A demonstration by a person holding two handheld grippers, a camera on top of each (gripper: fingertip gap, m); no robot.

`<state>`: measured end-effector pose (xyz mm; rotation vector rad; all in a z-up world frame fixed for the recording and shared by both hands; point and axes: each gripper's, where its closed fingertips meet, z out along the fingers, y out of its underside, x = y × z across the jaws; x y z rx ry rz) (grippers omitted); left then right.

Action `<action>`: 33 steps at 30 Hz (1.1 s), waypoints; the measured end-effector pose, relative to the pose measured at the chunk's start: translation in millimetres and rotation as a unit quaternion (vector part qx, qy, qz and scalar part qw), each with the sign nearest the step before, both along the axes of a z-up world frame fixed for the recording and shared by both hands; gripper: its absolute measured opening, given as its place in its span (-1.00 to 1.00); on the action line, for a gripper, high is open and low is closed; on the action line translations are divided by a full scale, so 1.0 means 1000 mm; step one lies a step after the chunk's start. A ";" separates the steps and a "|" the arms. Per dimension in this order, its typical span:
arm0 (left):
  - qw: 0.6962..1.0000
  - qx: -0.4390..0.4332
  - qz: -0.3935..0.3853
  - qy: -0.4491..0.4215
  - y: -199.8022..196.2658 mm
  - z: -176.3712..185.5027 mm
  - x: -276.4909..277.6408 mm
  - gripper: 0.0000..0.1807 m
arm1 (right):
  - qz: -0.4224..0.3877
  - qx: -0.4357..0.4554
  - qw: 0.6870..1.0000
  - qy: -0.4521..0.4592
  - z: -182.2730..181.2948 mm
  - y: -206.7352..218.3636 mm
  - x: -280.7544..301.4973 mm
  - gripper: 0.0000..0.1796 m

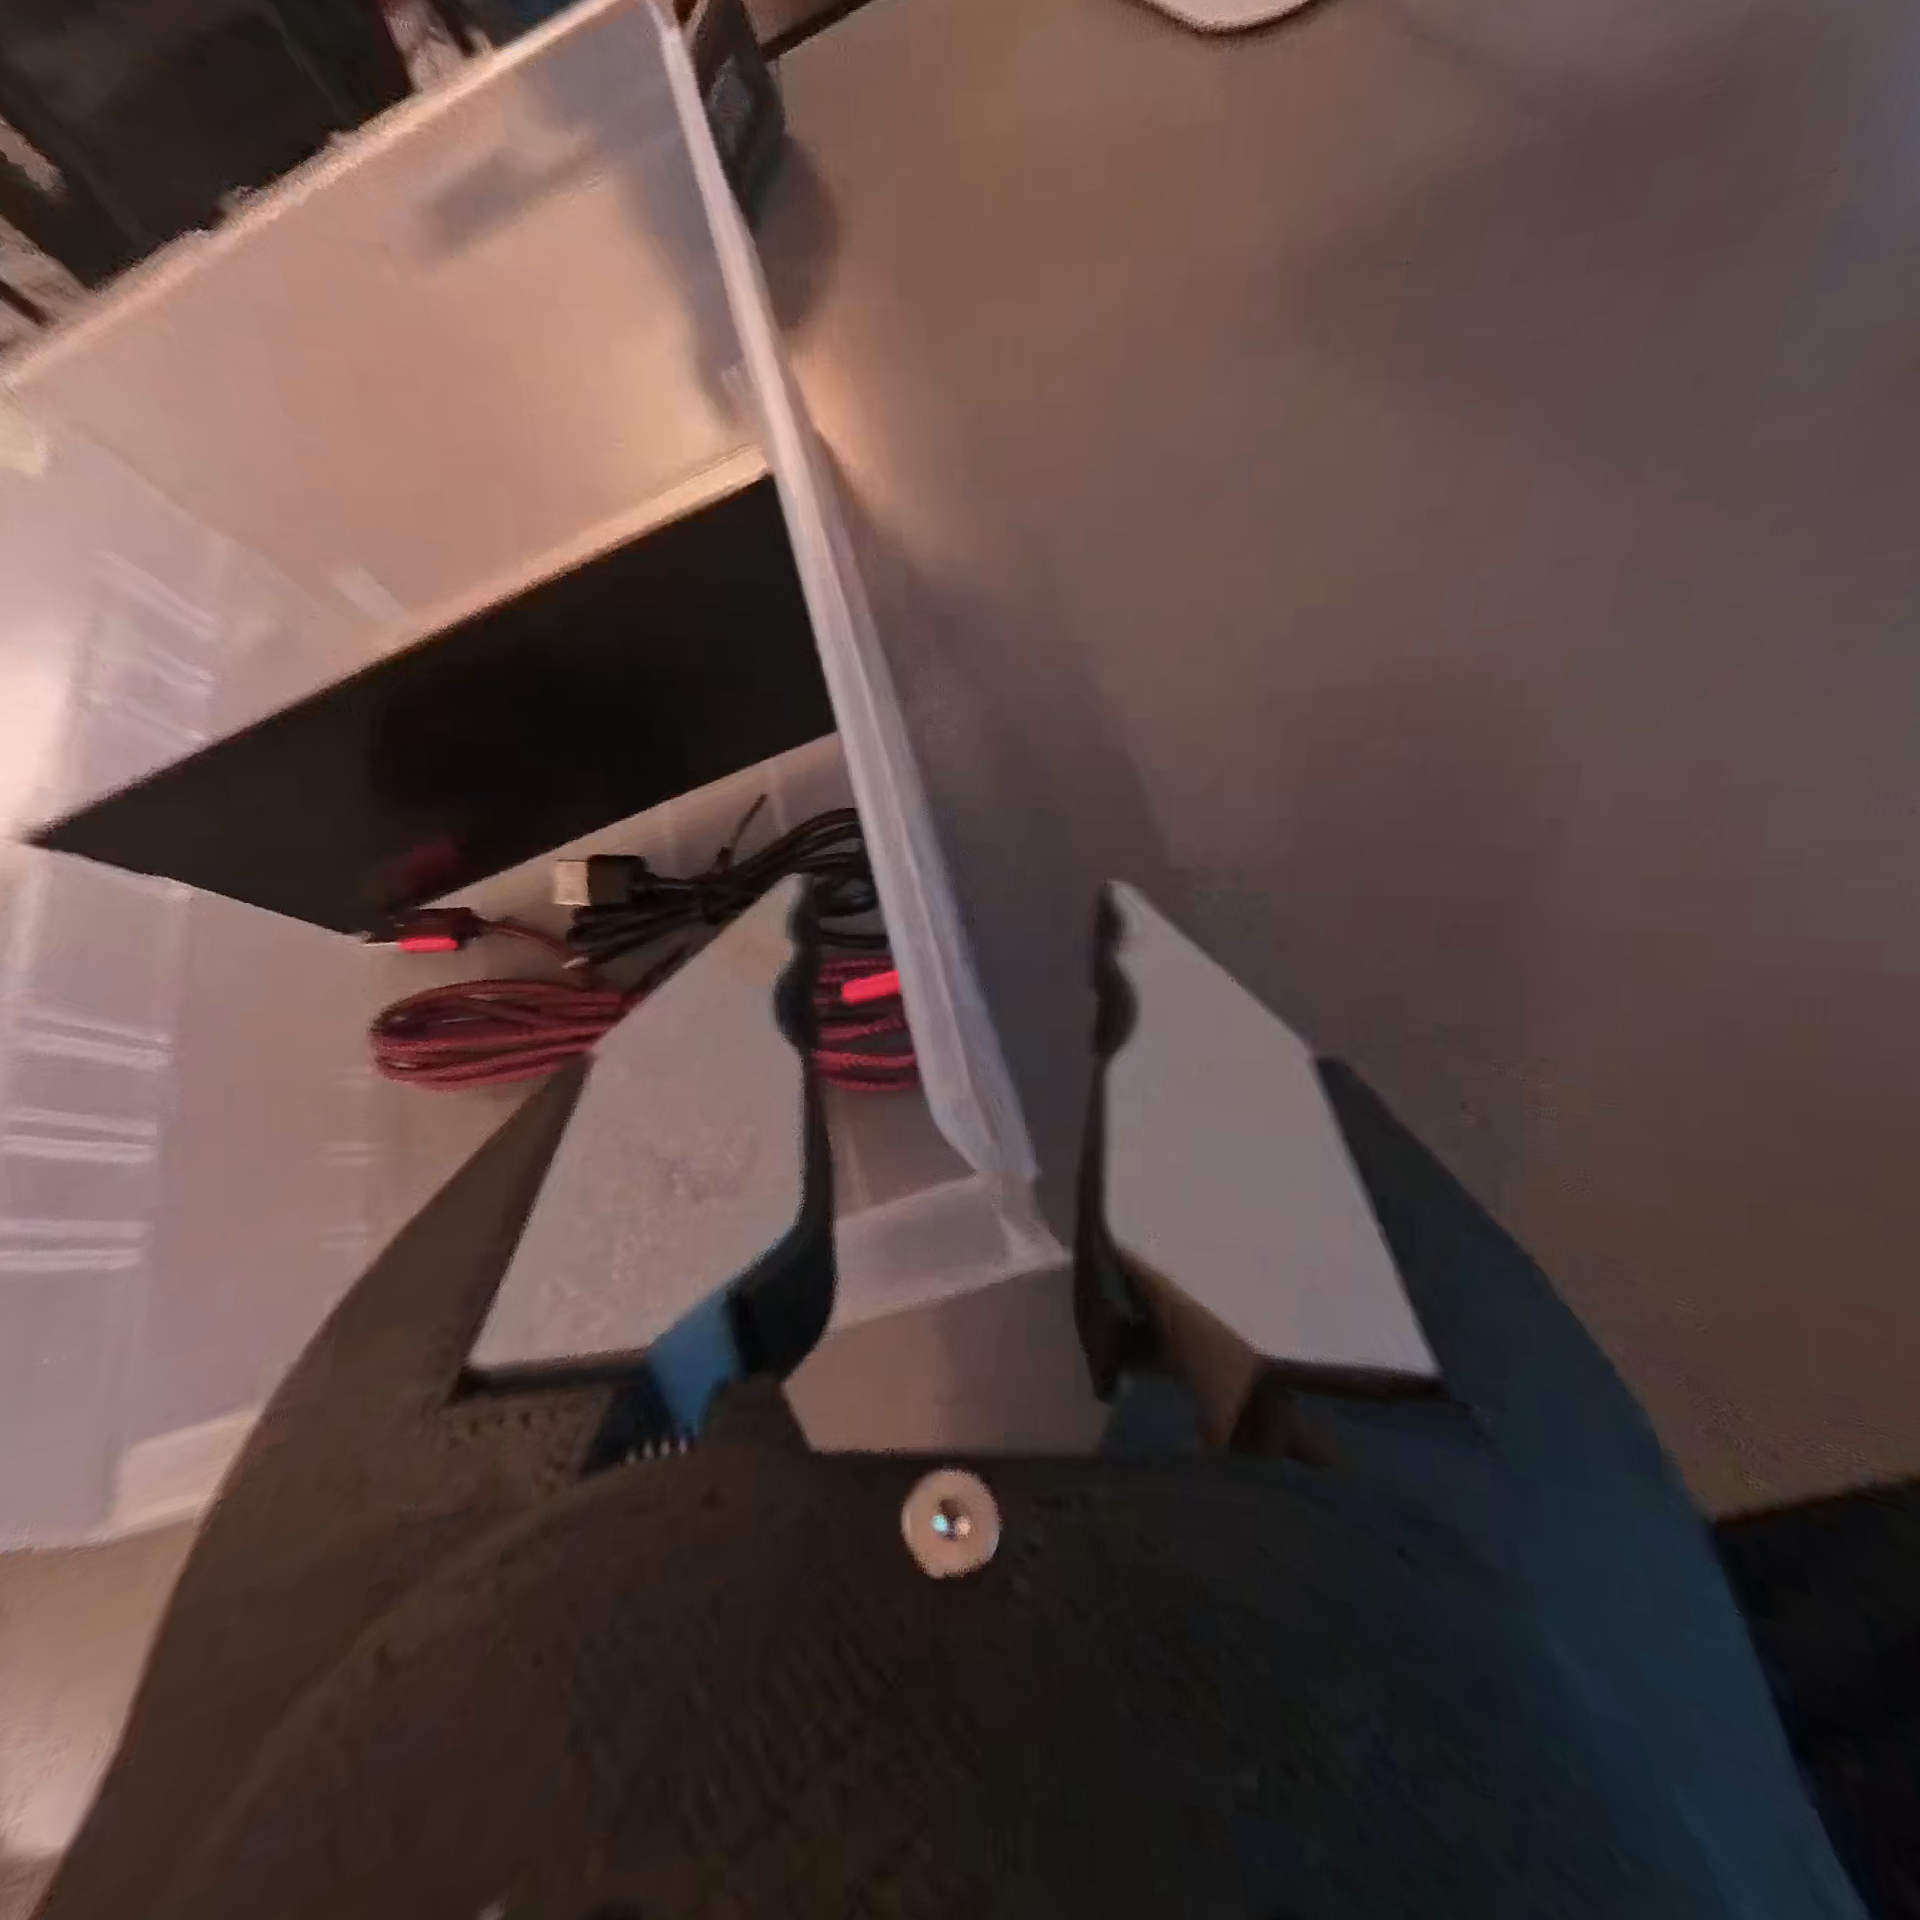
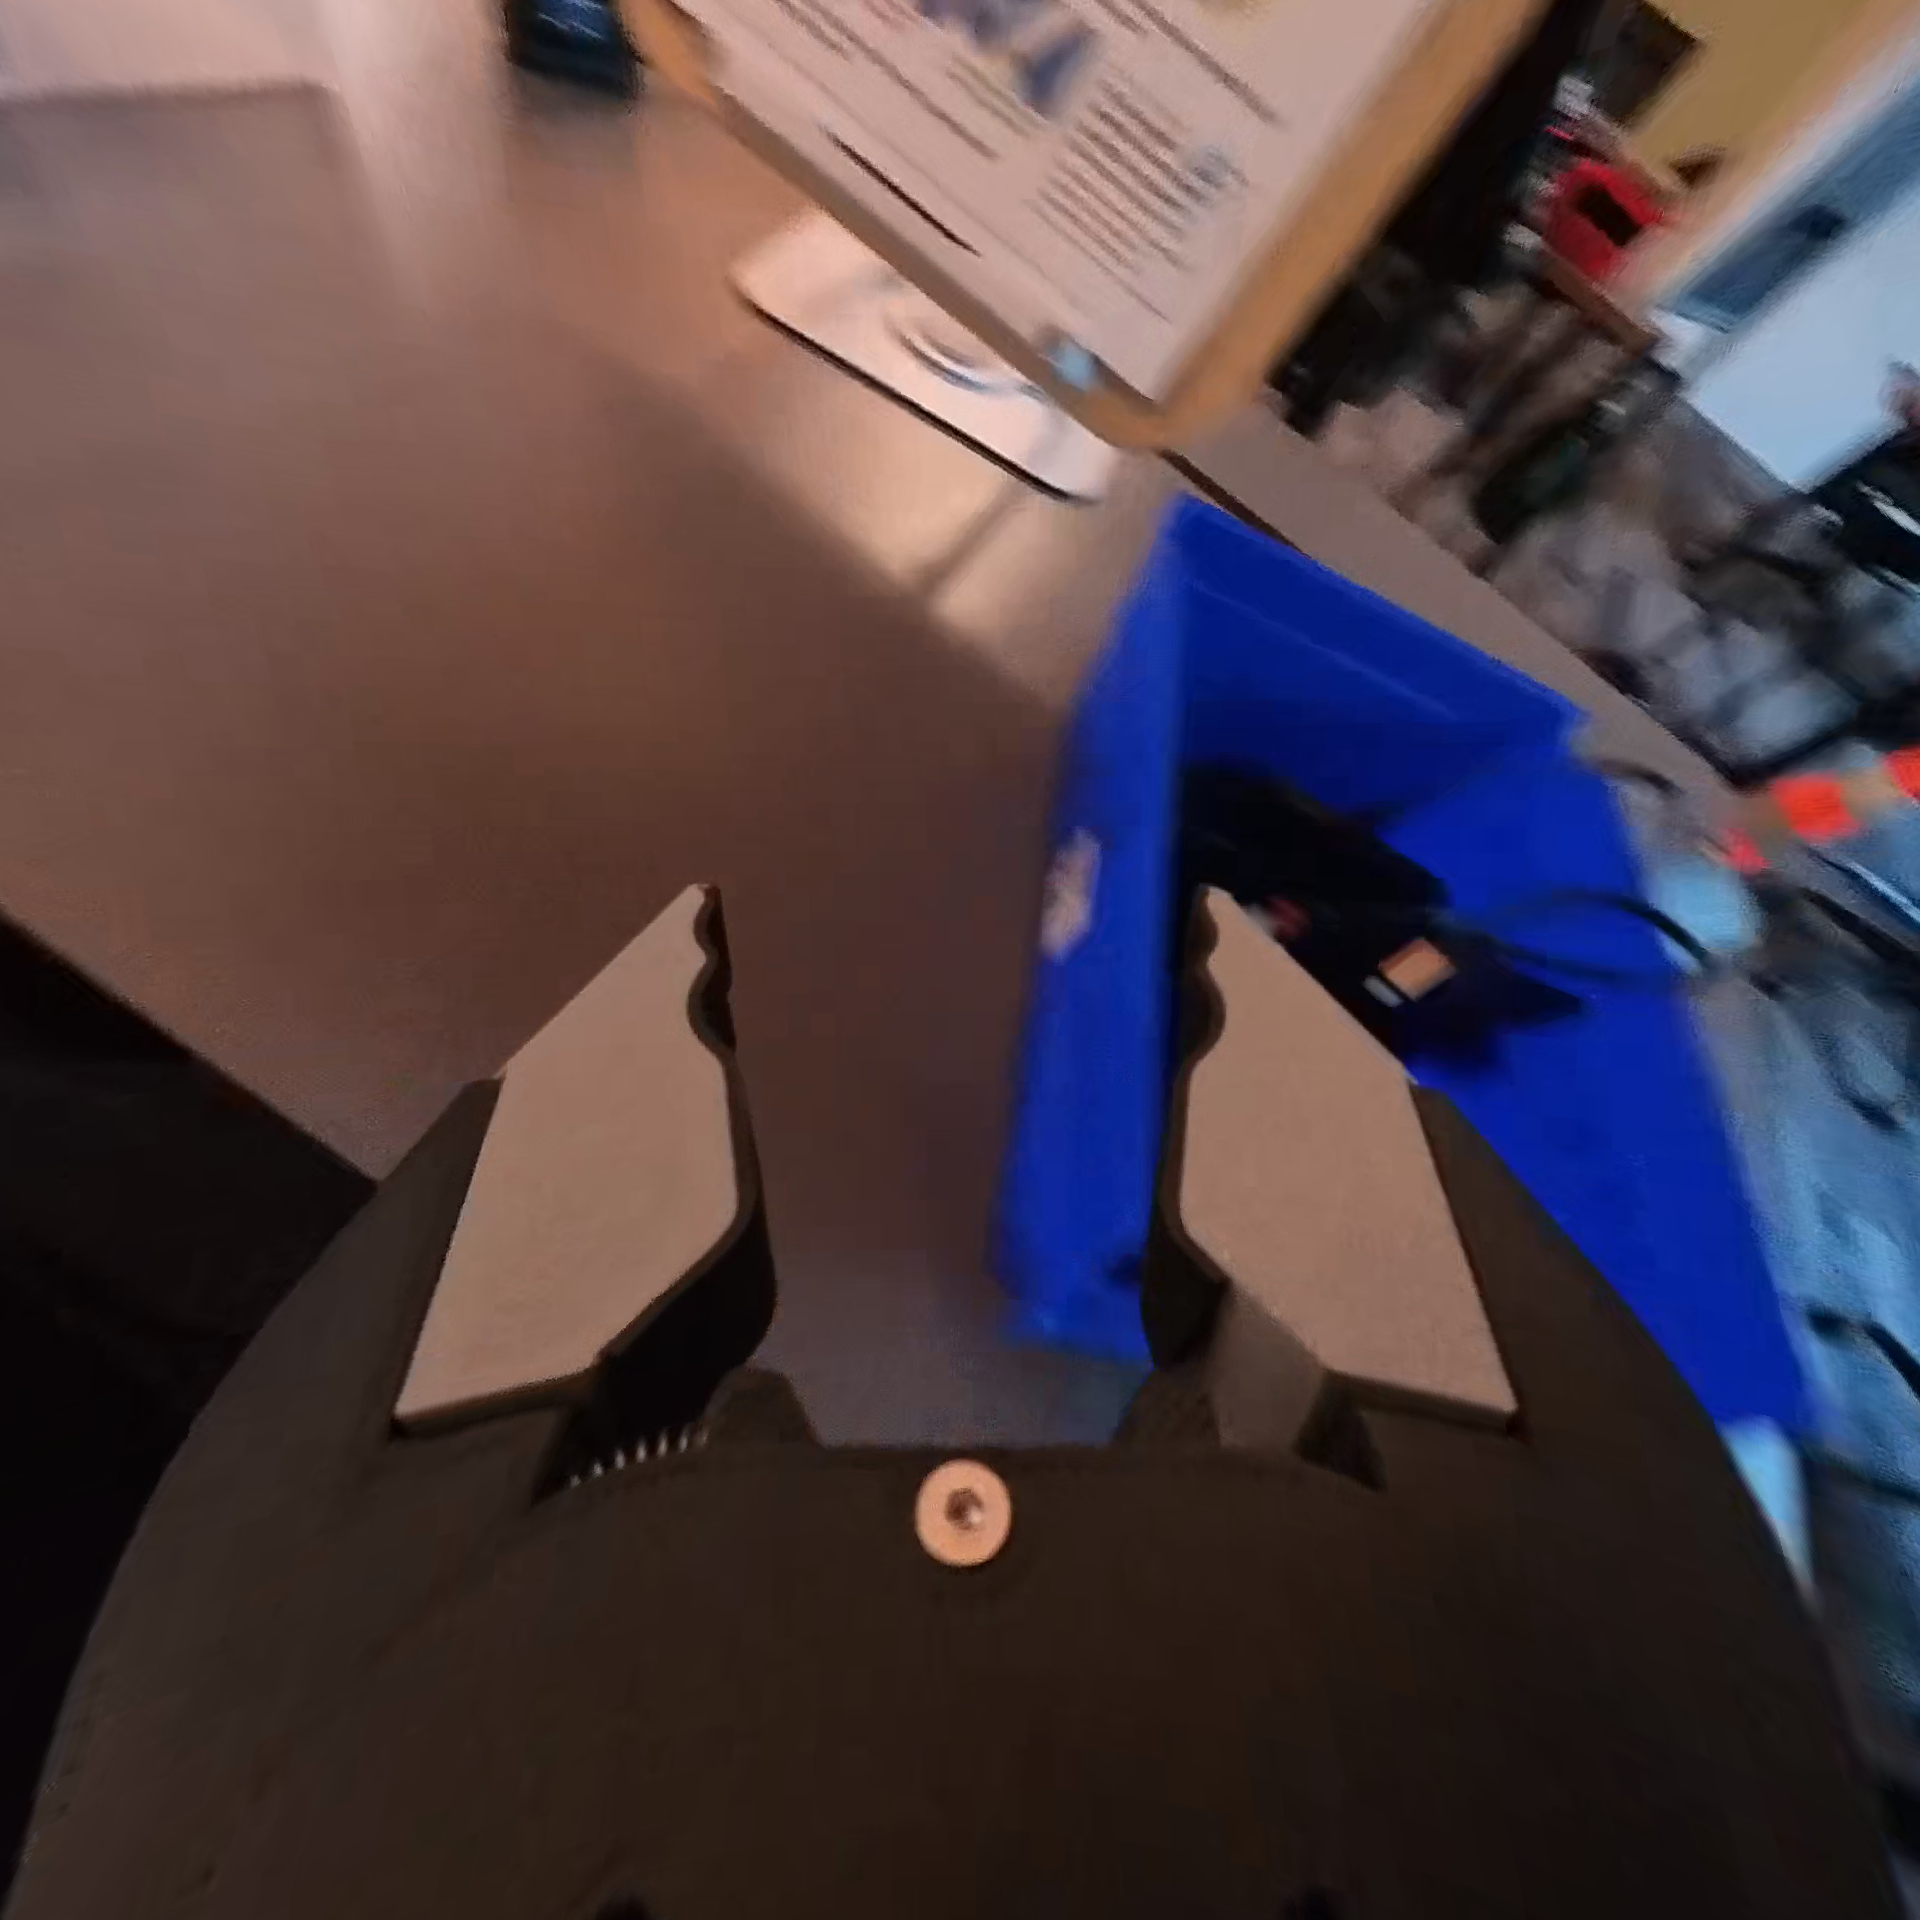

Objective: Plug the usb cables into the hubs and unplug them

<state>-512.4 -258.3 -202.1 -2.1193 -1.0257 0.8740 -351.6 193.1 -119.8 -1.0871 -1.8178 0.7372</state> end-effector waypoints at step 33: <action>0.986 0.066 -0.020 0.152 -0.040 0.153 0.051 -0.94 | 0.227 -0.111 0.966 -0.055 -0.020 -0.460 -0.089 -0.31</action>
